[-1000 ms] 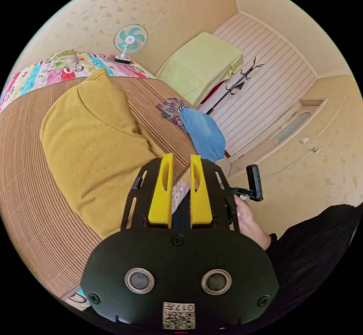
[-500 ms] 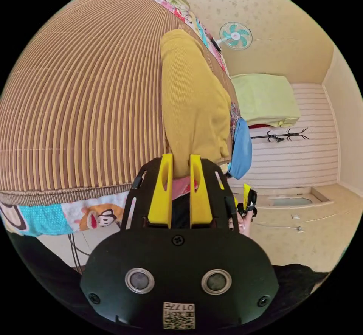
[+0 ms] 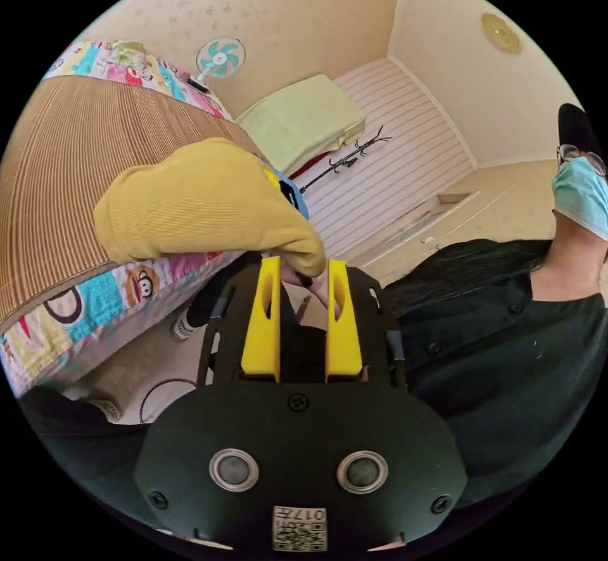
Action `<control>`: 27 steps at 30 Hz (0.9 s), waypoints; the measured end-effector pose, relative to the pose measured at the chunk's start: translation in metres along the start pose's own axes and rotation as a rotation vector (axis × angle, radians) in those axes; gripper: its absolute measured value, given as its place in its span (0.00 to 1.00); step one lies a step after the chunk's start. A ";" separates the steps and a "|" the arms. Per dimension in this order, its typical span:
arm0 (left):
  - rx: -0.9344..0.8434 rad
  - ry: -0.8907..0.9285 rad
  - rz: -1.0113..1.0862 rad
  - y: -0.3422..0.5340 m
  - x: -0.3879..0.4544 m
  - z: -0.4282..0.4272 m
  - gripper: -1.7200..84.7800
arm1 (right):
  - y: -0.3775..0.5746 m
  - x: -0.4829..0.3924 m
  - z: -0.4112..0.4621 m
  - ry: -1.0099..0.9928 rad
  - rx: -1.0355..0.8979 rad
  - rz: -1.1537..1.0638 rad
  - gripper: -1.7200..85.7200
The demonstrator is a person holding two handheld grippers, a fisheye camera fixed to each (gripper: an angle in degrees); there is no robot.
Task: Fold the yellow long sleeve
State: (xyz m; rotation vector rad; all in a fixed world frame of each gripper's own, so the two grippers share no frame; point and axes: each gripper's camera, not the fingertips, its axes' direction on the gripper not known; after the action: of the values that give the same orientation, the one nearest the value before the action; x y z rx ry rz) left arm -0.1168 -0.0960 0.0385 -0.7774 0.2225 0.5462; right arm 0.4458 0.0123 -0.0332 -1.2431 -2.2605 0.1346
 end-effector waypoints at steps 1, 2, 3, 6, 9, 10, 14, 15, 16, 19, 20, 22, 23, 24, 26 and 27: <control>0.114 -0.037 -0.011 0.021 0.006 -0.038 0.16 | -0.006 -0.006 0.015 -0.010 -0.034 -0.022 0.19; 0.228 -0.096 -0.039 0.045 0.010 -0.075 0.18 | -0.021 -0.017 0.049 -0.042 -0.117 -0.054 0.19; 0.282 -0.128 -0.055 0.057 0.011 -0.092 0.18 | -0.039 -0.029 0.089 -0.070 -0.201 -0.100 0.18; 0.512 -0.300 -0.129 0.121 0.017 -0.162 0.18 | -0.080 -0.054 0.213 -0.189 -0.374 -0.162 0.18; 0.670 -0.381 -0.236 0.178 0.018 -0.208 0.18 | -0.100 -0.077 0.356 -0.335 -0.471 -0.222 0.17; 0.727 -0.389 -0.258 0.199 0.020 -0.221 0.18 | -0.102 -0.081 0.385 -0.362 -0.473 -0.233 0.16; 0.835 -0.470 -0.320 0.253 0.031 -0.246 0.17 | -0.093 -0.059 0.568 -0.474 -0.304 -0.133 0.15; 0.843 -0.484 -0.338 0.259 0.032 -0.248 0.17 | -0.080 -0.036 0.610 -0.456 -0.221 -0.035 0.14; 0.861 -0.496 -0.377 0.271 0.032 -0.252 0.17 | -0.073 -0.023 0.628 -0.436 -0.181 -0.001 0.14; 0.904 -0.484 -0.443 0.298 0.031 -0.258 0.17 | -0.032 0.054 0.696 -0.170 -0.167 0.128 0.12; 0.902 -0.498 -0.473 0.307 0.032 -0.259 0.17 | -0.013 0.095 0.714 -0.082 -0.291 0.204 0.13; 0.888 -0.555 -0.528 0.316 0.034 -0.260 0.16 | 0.024 0.151 0.720 -0.040 -0.484 0.313 0.13; 0.880 -0.607 -0.565 0.321 0.035 -0.259 0.16 | 0.046 0.164 0.712 -0.043 -0.601 0.249 0.12; 0.873 -0.630 -0.581 0.323 0.036 -0.259 0.16 | 0.067 0.162 0.703 -0.055 -0.742 0.149 0.11; 0.836 -0.725 -0.624 0.322 0.036 -0.258 0.16 | 0.099 0.149 0.678 0.002 -0.939 0.016 0.11; 0.824 -0.753 -0.630 0.320 0.036 -0.257 0.16 | 0.114 0.136 0.653 0.038 -1.041 -0.081 0.11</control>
State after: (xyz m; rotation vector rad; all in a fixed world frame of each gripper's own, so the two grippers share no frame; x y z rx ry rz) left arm -0.2589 -0.0794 -0.3478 0.2045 -0.4726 0.0827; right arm 0.1408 0.2978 -0.5657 -1.5645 -2.3699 -1.2169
